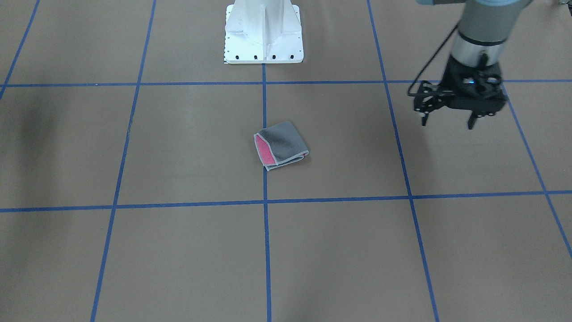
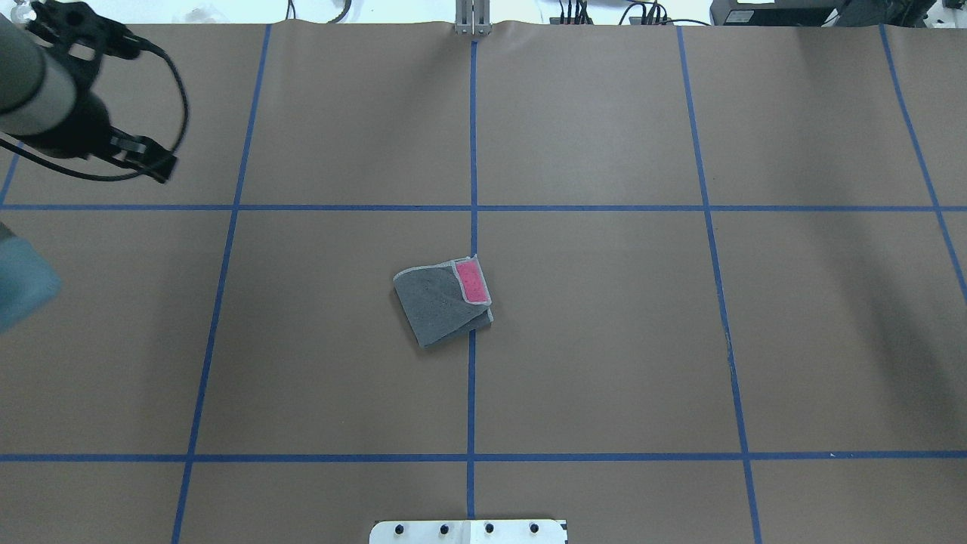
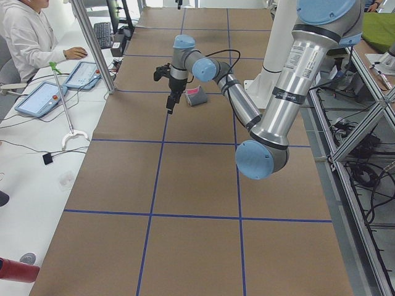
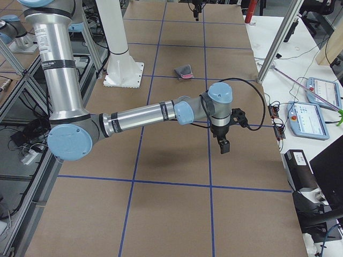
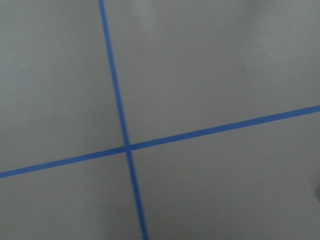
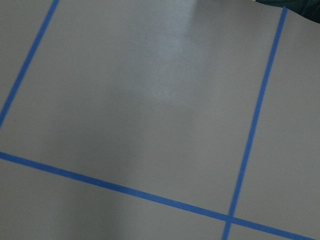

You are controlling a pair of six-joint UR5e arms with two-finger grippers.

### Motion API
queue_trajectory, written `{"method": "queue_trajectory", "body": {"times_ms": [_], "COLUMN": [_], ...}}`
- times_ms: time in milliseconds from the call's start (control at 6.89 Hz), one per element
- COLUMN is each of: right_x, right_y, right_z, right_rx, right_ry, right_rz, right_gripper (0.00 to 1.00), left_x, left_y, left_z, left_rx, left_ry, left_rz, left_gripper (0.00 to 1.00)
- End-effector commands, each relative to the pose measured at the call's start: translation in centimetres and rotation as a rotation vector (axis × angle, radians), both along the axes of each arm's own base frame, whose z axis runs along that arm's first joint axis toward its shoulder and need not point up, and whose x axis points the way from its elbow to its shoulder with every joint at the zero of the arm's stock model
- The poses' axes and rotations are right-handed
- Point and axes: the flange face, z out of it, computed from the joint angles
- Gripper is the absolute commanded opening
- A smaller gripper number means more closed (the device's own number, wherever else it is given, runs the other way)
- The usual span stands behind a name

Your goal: Fold towel twice with both arms

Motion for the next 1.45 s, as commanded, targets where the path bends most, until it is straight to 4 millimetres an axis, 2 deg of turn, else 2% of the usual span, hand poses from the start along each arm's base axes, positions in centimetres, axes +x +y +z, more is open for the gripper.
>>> {"method": "queue_trajectory", "body": {"times_ms": [0,145,290,435,580,1015,1160,1305], "right_x": [6.6,8.1,9.3,9.5,9.4,9.4,9.3,9.3], "right_y": [1.9,3.5,5.4,7.2,7.8,8.7,8.9,8.9], "right_z": [8.5,10.8,12.6,14.4,15.0,15.9,16.0,16.0], "right_rx": [-0.091,-0.125,-0.152,-0.174,-0.189,-0.215,-0.218,-0.217], "right_ry": [-0.035,-0.036,-0.036,-0.033,-0.034,-0.036,-0.038,-0.039], "right_rz": [0.015,0.035,0.050,0.047,0.052,0.059,0.059,0.059], "right_gripper": [1.00,1.00,1.00,1.00,1.00,1.00,1.00,1.00], "left_x": [-13.6,-19.9,-24.0,-26.1,-26.0,-26.2,-26.2,-26.2], "left_y": [-3.4,-5.0,-5.8,-4.0,-1.1,2.0,2.7,2.4], "left_z": [9.6,14.6,19.8,25.5,29.8,33.6,34.1,33.8], "left_rx": [-0.018,-0.070,-0.110,-0.143,-0.210,-0.244,-0.220,-0.212], "left_ry": [0.005,0.069,0.107,0.108,0.113,0.115,0.113,0.113], "left_rz": [0.116,0.111,0.119,0.124,0.118,0.113,0.114,0.115], "left_gripper": [1.00,1.00,1.00,1.00,1.00,1.00,1.00,1.00]}}
